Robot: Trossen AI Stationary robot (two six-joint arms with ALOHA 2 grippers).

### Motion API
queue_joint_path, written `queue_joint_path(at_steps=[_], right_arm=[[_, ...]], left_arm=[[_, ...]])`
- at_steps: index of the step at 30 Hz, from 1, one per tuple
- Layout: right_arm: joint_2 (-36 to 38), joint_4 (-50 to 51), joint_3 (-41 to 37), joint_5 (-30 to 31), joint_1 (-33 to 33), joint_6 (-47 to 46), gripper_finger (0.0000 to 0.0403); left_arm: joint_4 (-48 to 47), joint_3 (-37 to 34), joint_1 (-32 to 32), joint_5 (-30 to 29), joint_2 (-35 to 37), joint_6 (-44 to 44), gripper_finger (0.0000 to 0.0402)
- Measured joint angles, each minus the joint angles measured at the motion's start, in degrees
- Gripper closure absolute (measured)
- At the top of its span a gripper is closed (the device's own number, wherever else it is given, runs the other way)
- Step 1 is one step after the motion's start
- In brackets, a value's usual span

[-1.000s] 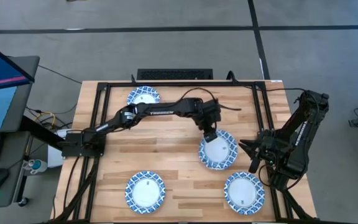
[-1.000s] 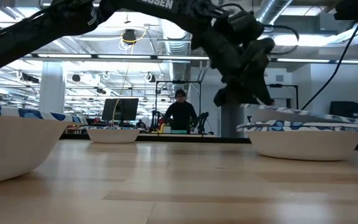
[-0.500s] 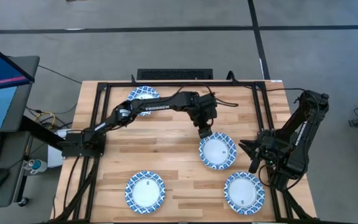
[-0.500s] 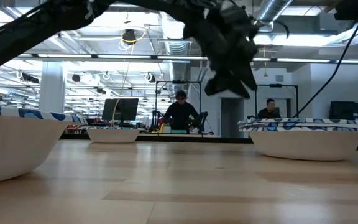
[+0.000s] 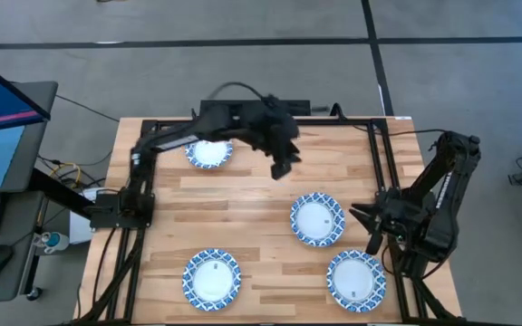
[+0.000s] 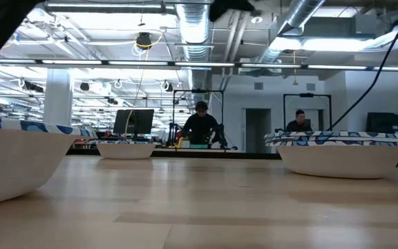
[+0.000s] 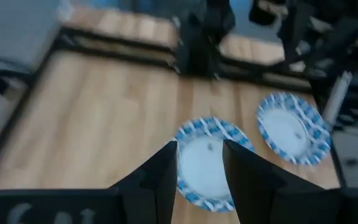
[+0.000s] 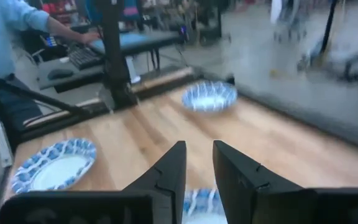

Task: Nest bowls inside each other
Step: Stack the white bowl on top of the other white bowl

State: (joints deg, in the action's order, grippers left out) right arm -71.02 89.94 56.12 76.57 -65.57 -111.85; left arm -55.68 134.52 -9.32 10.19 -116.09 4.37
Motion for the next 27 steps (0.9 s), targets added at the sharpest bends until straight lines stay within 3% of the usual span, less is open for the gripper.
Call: queue_joint_path(at_steps=[8, 14, 19, 27], right_arm=[[7.0, 0.0, 11.6, 3.4, 7.9, 24.6, 0.0300], [14.0, -0.7, 13.2, 6.3, 13.1, 36.0, 0.0300], [18.6, -0.1, 10.4, 6.7, 14.5, 36.7, 0.0300], [27.0, -0.4, -5.8, 11.1, 9.2, 22.0, 0.0300]], left_arm=[[-1.1, 0.0, 0.8, -6.5, 5.7, -0.7, 0.0283], [-3.0, 0.0, 0.9, -8.0, 6.9, -0.5, 0.0283], [-3.7, 0.0, 0.8, -10.9, 7.0, -0.8, 0.0283], [-4.3, 0.0, 0.9, -12.2, 7.7, -0.8, 0.0283]])
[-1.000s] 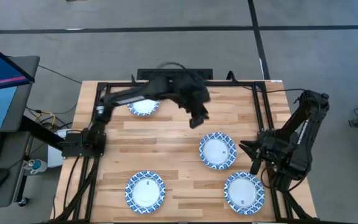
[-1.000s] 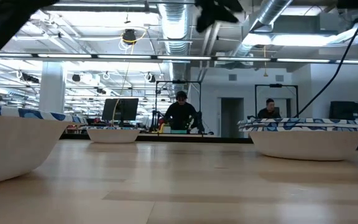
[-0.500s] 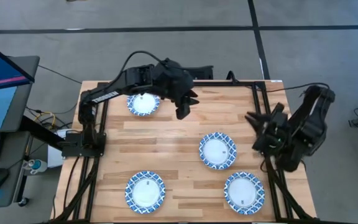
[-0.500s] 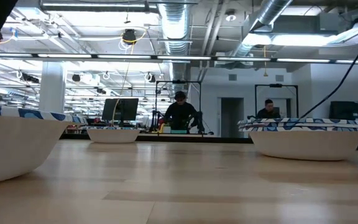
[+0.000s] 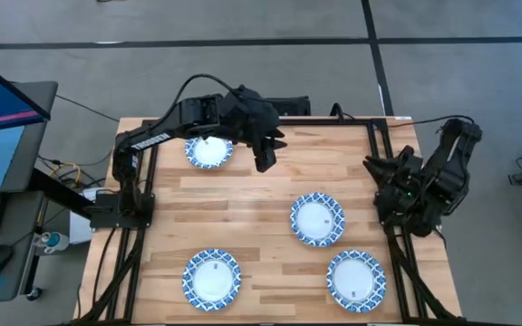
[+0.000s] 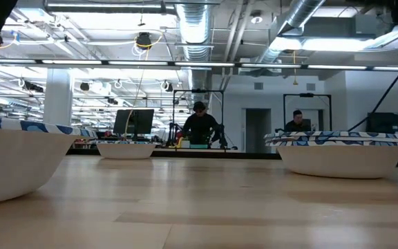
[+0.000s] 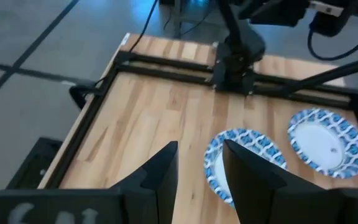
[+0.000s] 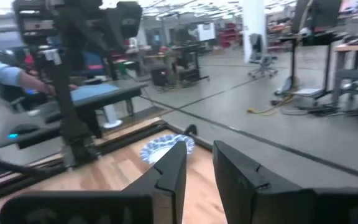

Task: Nest bowls inside each other
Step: Stack the white bowl on top of the other white bowl

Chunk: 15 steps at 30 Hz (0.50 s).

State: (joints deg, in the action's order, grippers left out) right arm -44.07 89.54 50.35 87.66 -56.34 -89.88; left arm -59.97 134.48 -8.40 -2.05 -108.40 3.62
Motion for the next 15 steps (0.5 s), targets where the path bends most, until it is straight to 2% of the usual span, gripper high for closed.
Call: queue_joint_path(at_steps=[7, 15], right_arm=[[1.5, -0.2, -6.0, 1.2, -2.4, -4.5, 0.0300], [4.3, 0.4, -6.9, 2.4, 0.3, -2.9, 0.0300]], left_arm=[[-5.2, 0.0, -1.3, -7.8, 0.3, -0.4, 0.0283], [-5.6, 0.0, -5.0, -10.0, 0.3, 1.6, 0.0283]])
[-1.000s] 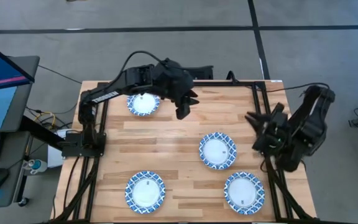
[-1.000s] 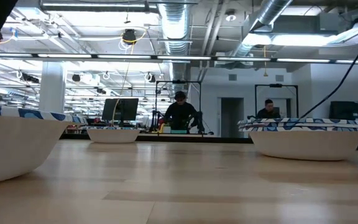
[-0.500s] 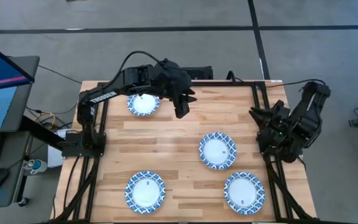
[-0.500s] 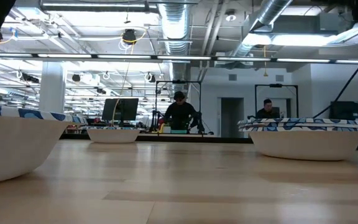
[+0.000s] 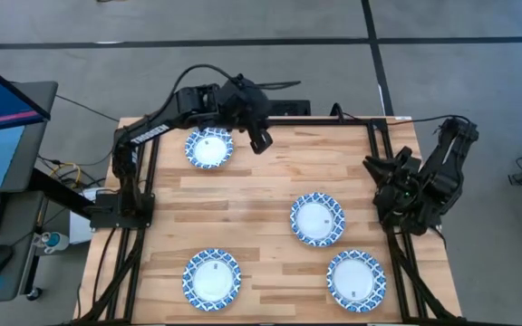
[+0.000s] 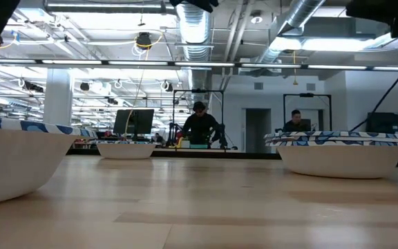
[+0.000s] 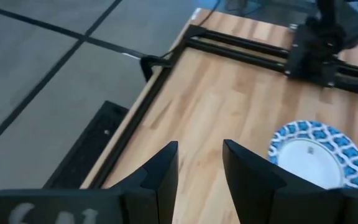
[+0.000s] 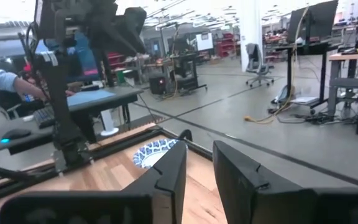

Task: Nest bowls inside each other
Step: Stack the white bowl on top of the other white bowl

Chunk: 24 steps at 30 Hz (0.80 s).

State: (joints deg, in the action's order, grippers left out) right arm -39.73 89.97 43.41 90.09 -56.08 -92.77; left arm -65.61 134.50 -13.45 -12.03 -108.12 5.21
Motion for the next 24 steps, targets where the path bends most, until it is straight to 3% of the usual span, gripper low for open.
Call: queue_joint_path(at_steps=[9, 14, 19, 24], right_arm=[[7.0, 0.0, 0.0, 0.0, 2.1, 8.6, 0.0300], [11.8, 0.1, 0.0, 0.0, 2.5, 13.0, 0.0300], [15.8, 0.0, 0.0, -0.4, -1.7, 15.4, 0.0300], [18.1, 0.0, 0.0, -2.6, -7.6, 18.4, 0.0300]], left_arm=[[1.2, 0.0, -4.4, -0.2, 0.0, -1.7, 0.0283], [6.2, -1.7, -7.6, 6.5, 0.0, -4.5, 0.0283], [12.0, -9.2, -11.3, 13.6, -0.1, -5.4, 0.0283], [18.7, -23.3, -15.7, 19.4, -0.1, -3.6, 0.0283]])
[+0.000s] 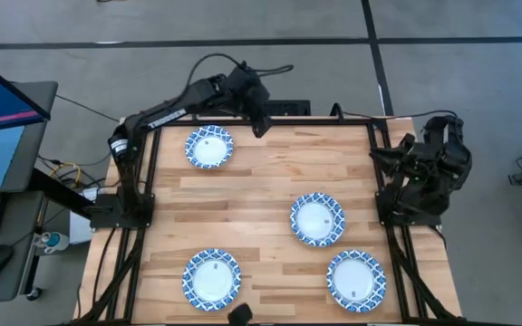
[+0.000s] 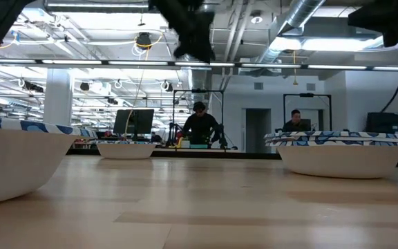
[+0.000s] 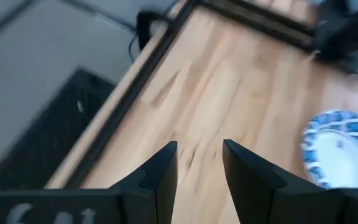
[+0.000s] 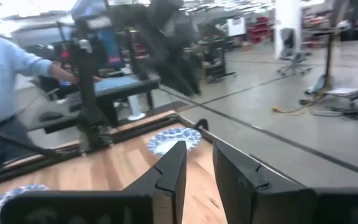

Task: Nest bowls inside each other
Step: Stack the white bowl on top of the other white bowl

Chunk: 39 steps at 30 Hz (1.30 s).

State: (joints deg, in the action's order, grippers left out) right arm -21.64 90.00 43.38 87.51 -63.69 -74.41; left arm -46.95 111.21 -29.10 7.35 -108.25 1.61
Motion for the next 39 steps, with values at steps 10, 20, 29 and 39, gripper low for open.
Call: queue_joint_path(at_steps=[10, 20, 29, 39], right_arm=[[5.9, 0.0, 0.0, 0.8, -3.0, 6.0, 0.0300], [8.7, 0.0, 0.0, -1.1, -3.0, 10.2, 0.0300], [8.6, -0.4, 0.0, -3.6, -3.5, 18.9, 0.0300], [8.3, -0.4, 0.2, -4.8, -4.9, 20.6, 0.0300]], left_arm=[[2.7, -17.4, -4.0, -2.6, -0.1, 12.5, 0.0283], [-4.3, -17.4, 2.0, -12.9, 0.6, 22.6, 0.0283], [-16.4, -17.3, 9.8, -27.6, 3.1, 38.7, 0.0283], [-14.4, -19.7, 11.1, -24.7, 2.4, 45.5, 0.0283]])
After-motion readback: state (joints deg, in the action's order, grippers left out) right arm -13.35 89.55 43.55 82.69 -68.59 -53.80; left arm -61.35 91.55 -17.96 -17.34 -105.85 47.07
